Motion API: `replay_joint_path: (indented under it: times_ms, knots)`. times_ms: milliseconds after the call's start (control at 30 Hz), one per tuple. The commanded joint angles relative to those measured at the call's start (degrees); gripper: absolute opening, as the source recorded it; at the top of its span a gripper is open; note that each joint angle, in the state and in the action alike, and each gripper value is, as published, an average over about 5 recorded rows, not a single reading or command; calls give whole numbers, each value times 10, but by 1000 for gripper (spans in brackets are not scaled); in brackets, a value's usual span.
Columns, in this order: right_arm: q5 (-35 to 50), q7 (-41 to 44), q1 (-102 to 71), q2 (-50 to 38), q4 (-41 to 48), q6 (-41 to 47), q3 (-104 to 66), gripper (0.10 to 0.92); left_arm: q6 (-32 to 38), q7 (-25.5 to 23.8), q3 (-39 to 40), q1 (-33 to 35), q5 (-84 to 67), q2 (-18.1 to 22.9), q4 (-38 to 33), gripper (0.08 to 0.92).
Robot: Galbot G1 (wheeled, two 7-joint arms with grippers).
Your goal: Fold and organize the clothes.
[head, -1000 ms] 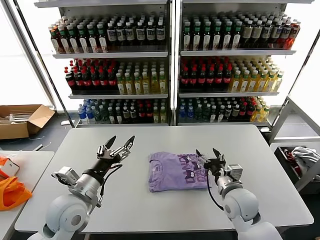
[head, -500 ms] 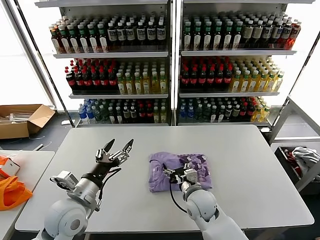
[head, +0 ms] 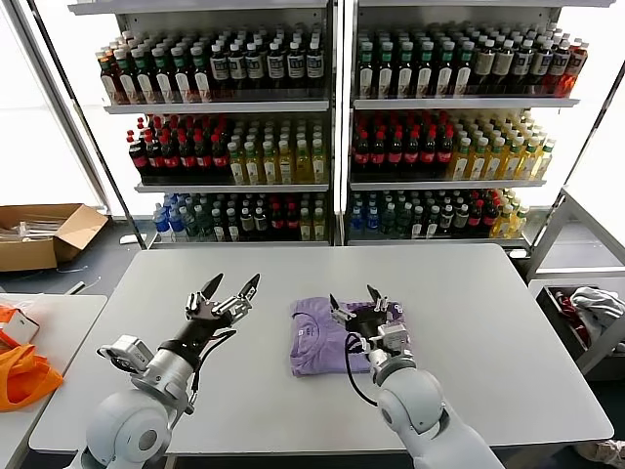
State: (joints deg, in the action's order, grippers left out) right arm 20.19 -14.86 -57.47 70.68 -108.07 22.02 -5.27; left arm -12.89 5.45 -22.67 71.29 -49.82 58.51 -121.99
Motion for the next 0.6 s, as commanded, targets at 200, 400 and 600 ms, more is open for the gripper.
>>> replay_joint_path:
  times_ms: [200, 400, 600]
  knots:
    - [-5, 136, -269, -24, -185, -153, -318, 823, 14, -27, -34, 40, 95, 16, -1, 823]
    - [17, 182, -354, 4, -162, -209, -406, 823, 11, -41, -81, 94, 144, 40, -25, 823]
    - [55, 201, -405, 15, -164, -222, -467, 823, 7, -59, -123, 136, 179, 63, -40, 823]
